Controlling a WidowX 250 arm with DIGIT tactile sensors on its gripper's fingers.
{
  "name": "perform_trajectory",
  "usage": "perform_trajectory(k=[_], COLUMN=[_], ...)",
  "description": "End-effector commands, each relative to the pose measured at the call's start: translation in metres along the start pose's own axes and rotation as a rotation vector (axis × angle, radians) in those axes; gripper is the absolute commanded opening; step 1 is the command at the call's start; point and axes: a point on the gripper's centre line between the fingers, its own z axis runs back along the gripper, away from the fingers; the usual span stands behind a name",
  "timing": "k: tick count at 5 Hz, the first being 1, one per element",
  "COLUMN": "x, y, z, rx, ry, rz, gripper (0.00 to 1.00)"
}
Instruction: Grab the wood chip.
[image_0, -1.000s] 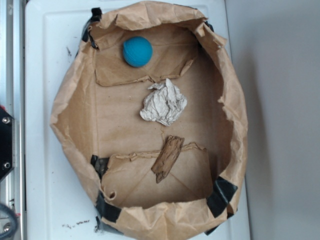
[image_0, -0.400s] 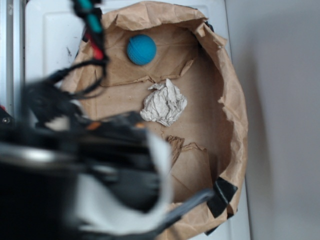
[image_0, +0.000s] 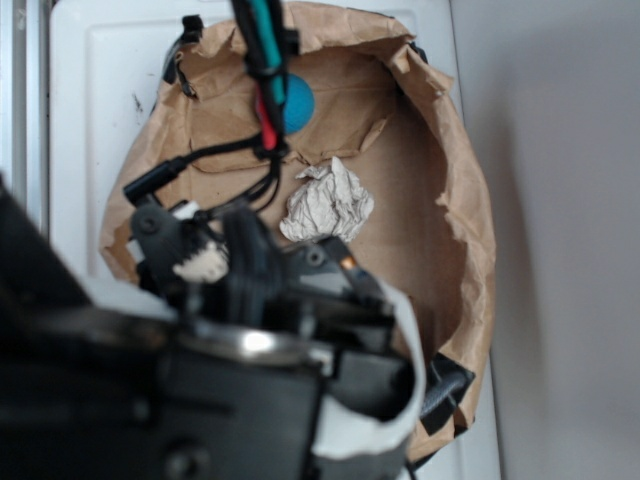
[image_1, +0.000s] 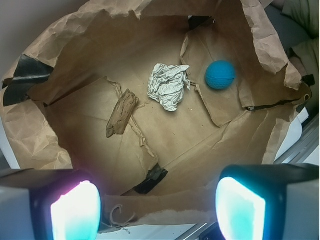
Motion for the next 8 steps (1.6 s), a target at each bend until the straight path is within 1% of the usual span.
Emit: perform_trajectory(k=[1, 2, 3, 4, 5, 6, 7, 8], x=[0.025, 0.045, 0.053, 0.053, 0.044, 0.034, 0.029, 0.034], y=[0.018, 0.018, 0.018, 0.004, -0.017, -0.039, -0.048, -0.055], z=[-0.032, -0.07, -0.098, -0.115, -0.128, -0.153, -0.158, -0.158], rx=[-0.131, -0.163, -0.147, -0.149, -0.142, -0.083, -0.07, -0.072], ry=[0.008, 0.045, 0.059, 0.087, 0.093, 0.132, 0.149, 0.152], rz=[0.033, -0.021, 0.048, 0.058, 0.022, 0.005, 0.025, 0.05], gripper=[1.0, 1.0, 1.0, 1.0, 1.0, 1.0, 1.0, 1.0])
